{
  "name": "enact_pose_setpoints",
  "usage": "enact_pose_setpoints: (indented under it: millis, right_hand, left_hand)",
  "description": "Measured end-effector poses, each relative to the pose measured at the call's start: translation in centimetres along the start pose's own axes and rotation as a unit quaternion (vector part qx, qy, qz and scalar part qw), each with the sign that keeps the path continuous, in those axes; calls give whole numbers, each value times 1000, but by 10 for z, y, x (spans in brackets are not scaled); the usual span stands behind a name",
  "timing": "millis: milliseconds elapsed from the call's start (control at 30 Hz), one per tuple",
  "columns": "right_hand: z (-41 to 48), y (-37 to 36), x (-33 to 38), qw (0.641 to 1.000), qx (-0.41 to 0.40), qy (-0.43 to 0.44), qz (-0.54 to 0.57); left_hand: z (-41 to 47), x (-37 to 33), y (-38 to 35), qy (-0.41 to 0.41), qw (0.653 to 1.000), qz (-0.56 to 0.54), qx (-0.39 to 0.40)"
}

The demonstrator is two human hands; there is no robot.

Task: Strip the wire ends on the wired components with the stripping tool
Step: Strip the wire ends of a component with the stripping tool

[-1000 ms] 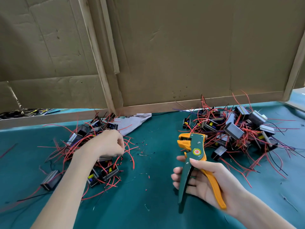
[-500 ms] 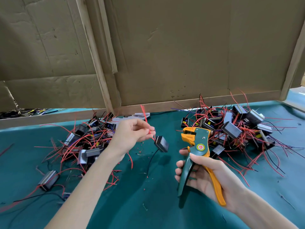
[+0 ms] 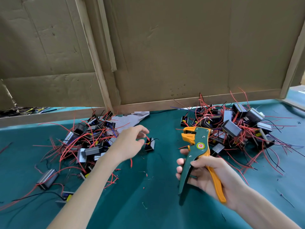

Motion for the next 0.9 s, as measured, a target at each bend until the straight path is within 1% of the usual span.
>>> enact_pose_setpoints:
  millis: [33, 100, 133, 200, 233, 333, 433, 500, 700, 833, 900]
  right_hand:
    - [0, 0, 0, 1000, 2, 0, 2]
    - [-1, -1, 1, 1000, 1, 1, 2]
    - [-1, -1, 2, 1000, 1, 3, 2]
    - [-2, 0, 2, 1000, -1, 4, 3]
    - [-3, 1, 2, 1000, -2, 3, 3]
    - [-3, 0, 1, 1000, -1, -3, 5]
    - [-3, -1, 0, 1000, -1, -9, 2]
    - [-3, -3, 0, 1000, 2, -13, -10]
    - [-4, -6, 0, 999, 24, -11, -47]
    - [-5, -7, 1, 998, 30, -5, -51]
    - [-5, -7, 2, 998, 28, 0, -56]
  left_hand:
    - [0, -1, 4, -9, 999, 22, -39]
    - [-1, -1, 14, 7, 992, 54, -112]
    - [-1, 1, 15, 26, 991, 56, -121]
    - [0, 5, 8, 38, 995, 31, -92]
    - [-1, 2, 4, 17, 997, 17, -75]
    - [-3, -20, -12, -96, 994, 25, -43]
    - [-7, -37, -25, -166, 984, 36, -50]
    - [-10, -42, -29, -184, 981, 31, -55]
    - [-10, -44, -33, -206, 978, -10, -22]
    - [-15, -51, -43, -253, 967, 17, 31]
    - [-15, -50, -43, -251, 968, 16, 17]
Point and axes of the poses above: each hand's wrist, its own z-axis towards the middle knuckle, its own y-axis out of the back of the hand, x = y × z, the point moved 8 cm from there along z, towards the middle knuckle, and after that the axes turned 5 degrees about z, right-handed, at the moved point
